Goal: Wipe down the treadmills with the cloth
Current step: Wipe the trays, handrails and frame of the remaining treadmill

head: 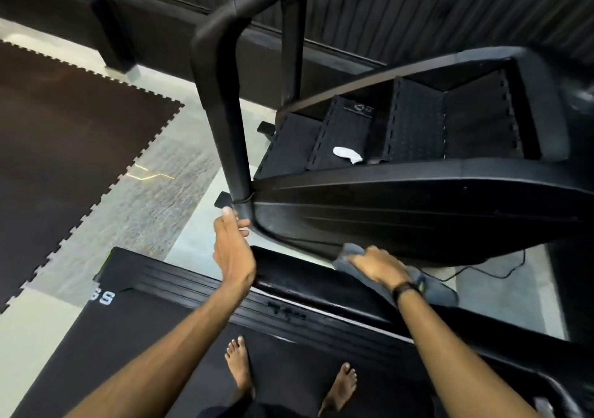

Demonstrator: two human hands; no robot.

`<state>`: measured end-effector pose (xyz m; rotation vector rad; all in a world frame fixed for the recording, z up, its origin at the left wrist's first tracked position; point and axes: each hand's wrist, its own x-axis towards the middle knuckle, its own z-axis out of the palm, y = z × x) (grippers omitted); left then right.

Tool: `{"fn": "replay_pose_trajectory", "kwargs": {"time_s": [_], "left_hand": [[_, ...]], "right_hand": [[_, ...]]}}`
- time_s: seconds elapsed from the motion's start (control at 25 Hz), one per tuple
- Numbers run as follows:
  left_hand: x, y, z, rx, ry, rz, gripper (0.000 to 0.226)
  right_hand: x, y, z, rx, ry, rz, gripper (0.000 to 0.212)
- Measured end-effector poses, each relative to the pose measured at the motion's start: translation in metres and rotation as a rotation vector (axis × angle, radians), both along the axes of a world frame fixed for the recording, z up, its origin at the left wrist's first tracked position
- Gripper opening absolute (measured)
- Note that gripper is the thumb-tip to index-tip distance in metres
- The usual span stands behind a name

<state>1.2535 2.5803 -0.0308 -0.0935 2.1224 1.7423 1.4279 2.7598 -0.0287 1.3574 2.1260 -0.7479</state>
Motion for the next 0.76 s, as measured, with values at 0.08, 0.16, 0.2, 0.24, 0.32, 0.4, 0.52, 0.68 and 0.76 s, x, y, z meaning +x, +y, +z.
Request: {"fn": "replay_pose_trajectory", "kwargs": {"time_s": [0.08,0.16,0.2,0.24,0.32,0.4,0.52,0.68,0.76], "left_hand": [[-0.005,-0.002,-0.003,0.04,-0.077,-0.009,0.06],[-0.008,-0.003,-0.005,0.027,-0.089,-0.052,0.061],[-0.011,-0.002,-0.006,0.014,-0.1,-0.077,0.059],[-0.015,0.0,-0.009,0.01,-0.119,-0.099,0.057],[-0.015,0.001,-0.013,0.013,-0.129,-0.141,0.055],[-0.013,0.0,-0.008,0.032,-0.1,-0.18,0.051],[-0.011,-0.002,-0.004,0.054,-0.05,-0.183,0.053],[-0.011,-0.002,-0.003,0.033,-0.025,-0.149,0.051],[-0.011,-0.002,-0.007,0.024,-0.025,-0.135,0.047]], "right_hand": [[-0.043,-0.034,0.002,0.021,0.138,0.118,0.043],[-0.06,-0.073,0.004,0.279,0.242,0.235,0.043],[-0.056,-0.091,0.008,0.431,0.28,0.241,0.044],[-0.043,-0.106,0.014,0.528,0.339,0.263,0.046],[0.002,-0.114,0.017,0.558,0.485,0.294,0.048],[0.036,-0.086,0.026,0.487,0.439,0.248,0.048],[0.026,-0.028,0.007,0.277,0.116,0.108,0.044],[-0.078,-0.022,-0.028,-0.064,-0.048,0.123,0.054],[-0.119,-0.066,-0.015,-0.018,0.14,0.256,0.046]]}}
